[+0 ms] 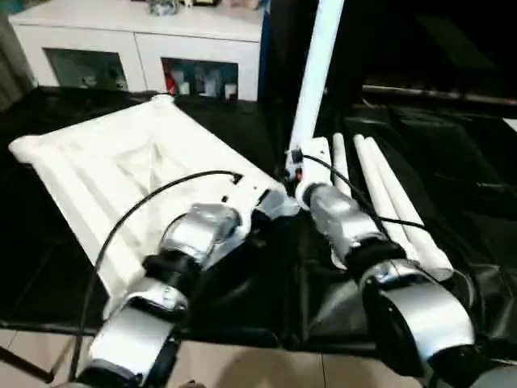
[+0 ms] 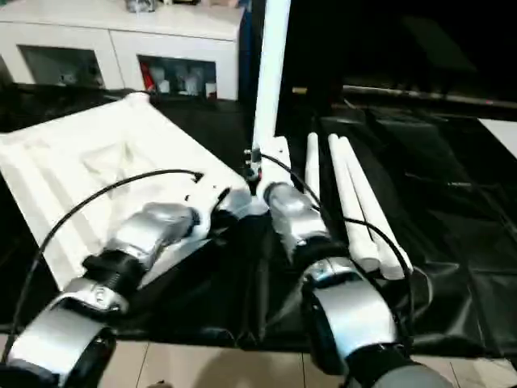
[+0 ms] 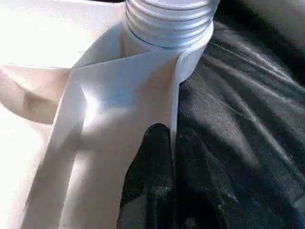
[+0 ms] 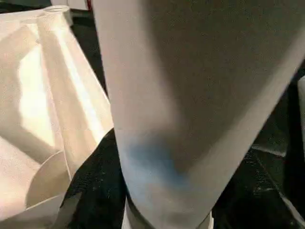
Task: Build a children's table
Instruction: Pick table leg
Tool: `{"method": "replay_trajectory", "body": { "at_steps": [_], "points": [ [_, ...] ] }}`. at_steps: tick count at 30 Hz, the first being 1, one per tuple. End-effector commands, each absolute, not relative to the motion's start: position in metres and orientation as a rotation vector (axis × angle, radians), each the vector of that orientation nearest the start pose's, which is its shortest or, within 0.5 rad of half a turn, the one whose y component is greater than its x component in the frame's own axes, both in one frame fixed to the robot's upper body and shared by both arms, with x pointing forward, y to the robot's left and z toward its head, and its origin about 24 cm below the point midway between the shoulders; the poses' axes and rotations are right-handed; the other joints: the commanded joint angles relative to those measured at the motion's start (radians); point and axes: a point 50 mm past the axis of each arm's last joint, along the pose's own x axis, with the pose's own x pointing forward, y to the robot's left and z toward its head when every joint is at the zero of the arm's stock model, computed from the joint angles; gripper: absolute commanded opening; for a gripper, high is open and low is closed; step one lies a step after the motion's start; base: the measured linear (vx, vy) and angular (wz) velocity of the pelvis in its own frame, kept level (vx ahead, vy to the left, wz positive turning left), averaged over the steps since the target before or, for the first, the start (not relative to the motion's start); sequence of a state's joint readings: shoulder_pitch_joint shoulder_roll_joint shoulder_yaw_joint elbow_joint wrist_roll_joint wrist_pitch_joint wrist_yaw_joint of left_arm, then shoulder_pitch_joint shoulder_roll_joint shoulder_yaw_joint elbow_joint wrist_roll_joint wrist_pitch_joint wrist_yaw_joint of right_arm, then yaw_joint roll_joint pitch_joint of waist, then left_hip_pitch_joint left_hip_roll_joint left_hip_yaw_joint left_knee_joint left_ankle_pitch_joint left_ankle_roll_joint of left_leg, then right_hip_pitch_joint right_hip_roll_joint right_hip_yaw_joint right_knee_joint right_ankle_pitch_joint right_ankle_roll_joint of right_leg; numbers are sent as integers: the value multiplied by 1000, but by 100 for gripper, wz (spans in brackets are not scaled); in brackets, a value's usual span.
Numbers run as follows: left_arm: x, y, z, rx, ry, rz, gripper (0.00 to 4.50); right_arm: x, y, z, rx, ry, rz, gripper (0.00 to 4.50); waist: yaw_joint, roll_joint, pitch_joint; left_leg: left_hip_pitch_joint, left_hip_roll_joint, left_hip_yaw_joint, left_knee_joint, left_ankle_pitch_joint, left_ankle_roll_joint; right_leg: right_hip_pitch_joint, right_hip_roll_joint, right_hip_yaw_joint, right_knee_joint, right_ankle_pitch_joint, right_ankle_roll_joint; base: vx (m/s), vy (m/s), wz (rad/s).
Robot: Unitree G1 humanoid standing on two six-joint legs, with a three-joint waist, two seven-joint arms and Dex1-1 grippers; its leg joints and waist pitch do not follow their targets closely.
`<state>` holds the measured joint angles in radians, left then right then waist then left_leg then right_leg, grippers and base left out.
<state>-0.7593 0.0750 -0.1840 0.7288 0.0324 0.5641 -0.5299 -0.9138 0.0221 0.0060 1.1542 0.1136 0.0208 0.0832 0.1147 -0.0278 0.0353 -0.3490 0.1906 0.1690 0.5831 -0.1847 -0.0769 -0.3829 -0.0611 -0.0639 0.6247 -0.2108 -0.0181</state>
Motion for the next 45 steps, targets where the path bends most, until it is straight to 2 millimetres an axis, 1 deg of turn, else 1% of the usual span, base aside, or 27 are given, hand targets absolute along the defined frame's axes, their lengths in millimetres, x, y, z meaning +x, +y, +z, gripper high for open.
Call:
{"method": "replay_trajectory", "body": {
  "at_steps": [1, 4, 6, 7, 9, 11, 13, 15, 16, 17, 18, 19, 20, 22, 25, 27, 28, 29, 31, 33, 35, 37, 38, 40, 41, 44, 45],
  "points": [
    [364, 83, 66, 191, 545, -620, 0, 349, -79, -4, -36, 608, 263, 189, 2, -1, -41, 0, 40, -19, -86, -284, -10, 23, -94, 56, -96, -296, -132, 0, 0, 0],
    [365, 89, 63, 205, 557, -594, 0, 350, -72, -1, -4, 596, 289, 189, 4, -3, -41, 0, 39, -16, -87, -262, -3, 26, -94, 56, -95, -279, -133, 0, 0, 0],
    [364, 91, 63, 217, 552, -601, 0, 352, -61, 8, 126, 553, 376, 189, 3, -3, -37, 0, 40, -16, -89, -285, 0, 25, -95, 56, -101, -326, -124, 0, 0, 0],
    [364, 91, 63, 217, 552, -601, 0, 352, -61, 8, 126, 553, 376, 189, 3, -3, -37, 0, 41, -17, -90, -291, -1, 24, -95, 56, -103, -338, -121, 0, 0, 0],
    [365, 91, 64, 242, 535, -622, 0, 356, -59, 15, 150, 519, 399, 245, 2, -2, -35, 1, 42, -18, -92, -299, -4, 22, -96, 56, -107, -366, -117, 0, 0, 0],
    [365, 91, 64, 252, 530, -629, 0, 357, -58, 17, 162, 510, 403, 245, 2, -1, -36, 3, 43, -18, -93, -300, -7, 21, -97, 56, -107, -369, -119, 0, 0, 0],
    [364, 92, 66, 274, 514, -661, 0, 362, -59, 26, 176, 469, 432, 276, -4, -1, -37, -7, 43, -22, -96, -290, -6, 29, -99, 55, -104, -354, -119, 0, 0, 0],
    [364, 94, 67, 290, 510, -682, 0, 366, -60, 34, 168, 434, 460, 291, -6, 9, -39, -3, 42, -18, -93, -273, -5, 26, -95, 56, -104, -320, -128, 0, 0, 0],
    [364, 94, 67, 299, 509, -691, 0, 368, -61, 36, 158, 426, 473, 291, -8, 6, -45, -7, 42, -17, -90, -233, -1, 34, -95, 56, -96, -254, -146, 0, 0, 0],
    [363, 96, 66, 306, 510, -699, 0, 369, -63, 39, 149, 412, 493, 314, -8, 5, -45, -8, 42, -15, -88, -201, 11, 34, -93, 54, -92, -197, -162, 0, 0, 0],
    [363, 97, 66, 309, 511, -704, 0, 370, -64, 41, 143, 404, 506, 314, -7, 6, -46, -7, 41, -12, -84, -173, 20, 36, -93, 55, -87, -151, -179, 0, 0, 0],
    [362, 99, 66, 329, 506, -723, 0, 373, -67, 46, 126, 386, 536, 331, -7, 12, -47, -8, 41, -12, -82, -158, 23, 37, -92, 54, -84, -122, -188, 0, 0, 0],
    [362, 99, 66, 331, 506, -725, 0, 373, -68, 46, 124, 384, 540, 335, -9, 8, -49, -10, 41, -10, -80, -135, 31, 40, -89, 53, -79, -72, -204, 0, 0, 0],
    [362, 101, 66, 343, 502, -744, 0, 374, -71, 50, 109, 367, 573, 344, -9, 13, -53, -10, 42, -10, -76, -98, 43, 41, -89, 51, -70, 5, -227, 0, 0, 0],
    [361, 102, 66, 347, 501, -757, 0, 375, -76, 53, 97, 345, 603, 373, -9, 11, -57, -11, 42, -8, -68, -59, 70, 44, -87, 49, -60, 93, -260, 0, 0, 0],
    [360, 105, 65, 355, 497, -767, 0, 379, -87, 59, 99, 301, 588, 405, -9, 10, -58, -12, 41, -5, -63, -37, 93, 43, -87, 48, -57, 142, -281, 0, 0, 0],
    [360, 105, 65, 356, 496, -768, 0, 379, -88, 60, 99, 296, 584, 374, -9, 10, -57, -12, 41, -5, -64, -35, 96, 44, -88, 48, -56, 145, -282, 0, 0, 0],
    [360, 106, 64, 357, 496, -769, 0, 380, -89, 60, 98, 293, 581, 374, -6, 10, -57, -11, 41, -5, -63, -36, 101, 44, -89, 48, -56, 141, -283, 0, 0, 0],
    [359, 105, 64, 366, 486, -779, 0, 378, -91, 57, 84, 291, 602, 348, -3, 9, -55, -11, 43, -4, -64, -49, 100, 44, -90, 48, -59, 113, -279, 0, 0, 0],
    [359, 105, 64, 379, 480, -791, 0, 376, -90, 56, 93, 298, 625, 344, -2, 8, -54, -10, 43, -4, -65, -61, 92, 45, -89, 49, -60, 88, -272, 0, 0, 0],
    [357, 106, 62, 411, 467, -805, 0, 374, -88, 53, 99, 300, 636, 309, -2, 8, -54, -10, 44, -4, -65, -67, 90, 44, -90, 49, -61, 76, -271, 0, 0, 0],
    [355, 112, 60, 461, 455, -832, 0, 369, -84, 48, 83, 298, 677, 303, -1, 12, -53, -9, 45, -5, -66, -74, 86, 43, -90, 48, -63, 61, -265, 0, 0, 0],
    [355, 112, 60, 461, 455, -832, 0, 369, -84, 48, 83, 298, 677, 298, -2, 11, -53, -10, 45, -5, -67, -81, 83, 44, -90, 49, -63, 52, -259, 0, 0, 0],
    [351, 120, 58, 533, 450, -876, 0, 365, -81, 46, 69, 289, 706, 268, -3, 15, -52, -10, 47, -7, -70, -98, 71, 43, -92, 48, -66, 26, -253, 0, 0, 0],
    [351, 122, 57, 544, 452, -883, 0, 365, -81, 46, 67, 288, 709, 268, -3, 15, -53, -8, 48, -7, -70, -102, 64, 42, -92, 49, -65, 22, -252, 0, 0, 0],
    [334, 129, 57, 684, 358, -1111, 0, 365, -83, 47, 51, 266, 709, 268, -3, 20, -54, -8, 50, -8, -72, -100, 52, 41, -91, 50, -61, 41, -249, 0, 0, 0],
    [334, 129, 57, 684, 358, -1111, 0, 365, -83, 47, 51, 266, 709, 268, -1, 21, -55, -6, 52, -9, -72, -99, 48, 40, -91, 49, -59, 49, -249, 0, 0, 0]
  ]
}}
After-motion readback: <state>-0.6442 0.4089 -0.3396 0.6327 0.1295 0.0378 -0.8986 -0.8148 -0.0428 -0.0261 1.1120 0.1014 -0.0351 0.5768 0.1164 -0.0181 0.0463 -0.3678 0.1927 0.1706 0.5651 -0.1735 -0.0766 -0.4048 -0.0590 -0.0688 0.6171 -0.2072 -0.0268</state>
